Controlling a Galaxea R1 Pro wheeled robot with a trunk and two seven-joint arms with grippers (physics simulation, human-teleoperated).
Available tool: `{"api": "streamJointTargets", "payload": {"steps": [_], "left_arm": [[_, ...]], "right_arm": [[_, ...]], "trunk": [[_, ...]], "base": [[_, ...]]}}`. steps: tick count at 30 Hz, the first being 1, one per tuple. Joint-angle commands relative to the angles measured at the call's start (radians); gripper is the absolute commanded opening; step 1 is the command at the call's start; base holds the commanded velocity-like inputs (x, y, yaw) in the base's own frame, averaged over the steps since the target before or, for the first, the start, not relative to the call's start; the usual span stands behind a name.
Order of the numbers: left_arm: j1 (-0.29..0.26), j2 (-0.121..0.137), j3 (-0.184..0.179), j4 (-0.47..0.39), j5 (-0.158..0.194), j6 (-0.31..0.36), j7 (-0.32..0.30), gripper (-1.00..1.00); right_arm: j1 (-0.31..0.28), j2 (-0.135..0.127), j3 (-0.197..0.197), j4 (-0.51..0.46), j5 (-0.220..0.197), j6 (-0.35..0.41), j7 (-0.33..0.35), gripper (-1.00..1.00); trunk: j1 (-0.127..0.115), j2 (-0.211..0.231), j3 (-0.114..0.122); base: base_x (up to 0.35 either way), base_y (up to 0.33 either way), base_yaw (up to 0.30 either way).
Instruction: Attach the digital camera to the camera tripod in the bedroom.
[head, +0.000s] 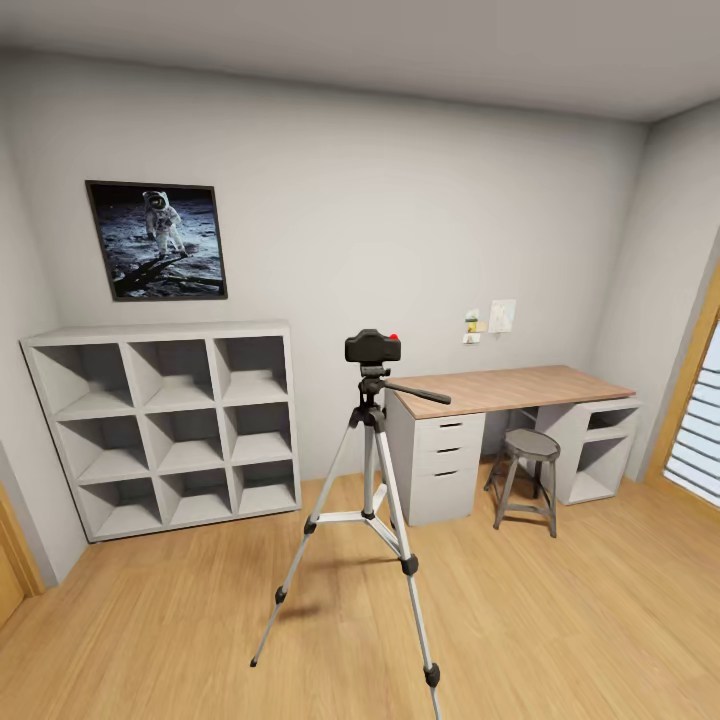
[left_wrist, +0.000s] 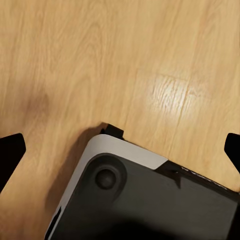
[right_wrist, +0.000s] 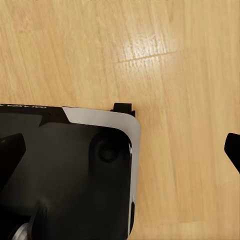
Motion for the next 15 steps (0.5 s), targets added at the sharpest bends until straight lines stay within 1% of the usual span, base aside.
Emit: {"api": "streamJointTargets", "payload": {"steps": [1, 15], "left_arm": [[0.001, -0.001, -0.008, -0.001, 0.006, -0.004, 0.004, 1.00], [0.008, 0.005, -0.005, -0.002, 0.002, -0.014, 0.005, 1.00]], "right_arm": [[-0.001, -0.001, -0.008, 0.002, 0.008, 0.001, 0.002, 1.00], [-0.001, 0.002, -0.004, -0.001, 0.018, -0.005, 0.002, 1.00]], "trunk": [[0.000, -0.001, -0.001], [0.000, -0.001, -0.001]], "base": [[0.000, 0.000, 0.000], [0.000, 0.000, 0.000]]}}
